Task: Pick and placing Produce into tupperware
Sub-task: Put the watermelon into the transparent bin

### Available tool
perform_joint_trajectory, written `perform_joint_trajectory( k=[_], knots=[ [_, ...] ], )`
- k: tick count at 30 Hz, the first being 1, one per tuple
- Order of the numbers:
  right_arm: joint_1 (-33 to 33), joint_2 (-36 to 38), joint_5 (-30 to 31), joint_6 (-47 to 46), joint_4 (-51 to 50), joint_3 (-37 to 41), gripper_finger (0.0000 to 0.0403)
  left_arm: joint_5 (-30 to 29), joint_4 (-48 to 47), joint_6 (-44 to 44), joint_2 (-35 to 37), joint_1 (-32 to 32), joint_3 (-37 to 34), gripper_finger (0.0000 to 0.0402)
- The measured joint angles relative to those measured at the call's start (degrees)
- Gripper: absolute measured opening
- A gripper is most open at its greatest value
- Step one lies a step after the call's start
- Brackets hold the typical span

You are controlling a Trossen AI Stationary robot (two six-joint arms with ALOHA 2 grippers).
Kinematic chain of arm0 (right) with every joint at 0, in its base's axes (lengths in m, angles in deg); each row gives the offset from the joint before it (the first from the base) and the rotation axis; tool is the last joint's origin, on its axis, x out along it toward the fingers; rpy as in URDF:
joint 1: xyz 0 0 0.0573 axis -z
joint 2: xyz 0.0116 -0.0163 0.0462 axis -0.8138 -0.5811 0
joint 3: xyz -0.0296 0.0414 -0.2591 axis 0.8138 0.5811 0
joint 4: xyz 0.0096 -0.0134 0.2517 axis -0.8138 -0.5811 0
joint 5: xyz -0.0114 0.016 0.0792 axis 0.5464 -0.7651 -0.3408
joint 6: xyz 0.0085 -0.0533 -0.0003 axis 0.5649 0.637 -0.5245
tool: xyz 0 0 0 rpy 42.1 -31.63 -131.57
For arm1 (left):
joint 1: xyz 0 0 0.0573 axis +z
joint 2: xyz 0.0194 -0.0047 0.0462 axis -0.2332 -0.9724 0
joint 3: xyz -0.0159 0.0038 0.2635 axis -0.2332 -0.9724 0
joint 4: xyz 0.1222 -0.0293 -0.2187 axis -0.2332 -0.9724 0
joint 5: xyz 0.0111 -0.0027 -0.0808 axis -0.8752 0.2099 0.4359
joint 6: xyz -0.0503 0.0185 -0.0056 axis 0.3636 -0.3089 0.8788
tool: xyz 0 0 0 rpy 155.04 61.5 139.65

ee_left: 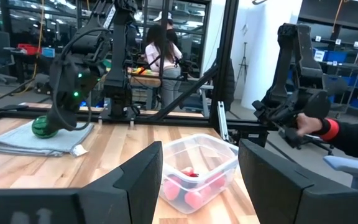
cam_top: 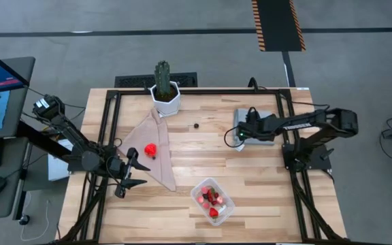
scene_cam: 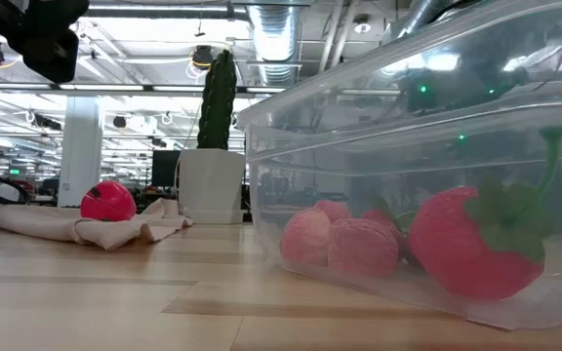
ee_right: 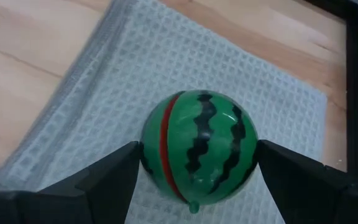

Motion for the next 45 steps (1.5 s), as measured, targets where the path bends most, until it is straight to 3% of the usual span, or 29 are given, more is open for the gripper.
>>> perform_joint_trajectory(
  k=[19, 45],
  knots=[
    [3.10, -2.99, 0.82, 4.37, 3.80, -0.16, 0.0324, 0.12, -0.74, 1.16, 0.00, 0.00, 0.00, 0.0200],
    [0.86, -3.12, -0.56, 6.11, 3.42, -2.40, 0.0311, 0.04, -1.55, 2.10, 0.02, 0.00, 0.00, 0.0200]
  ],
)
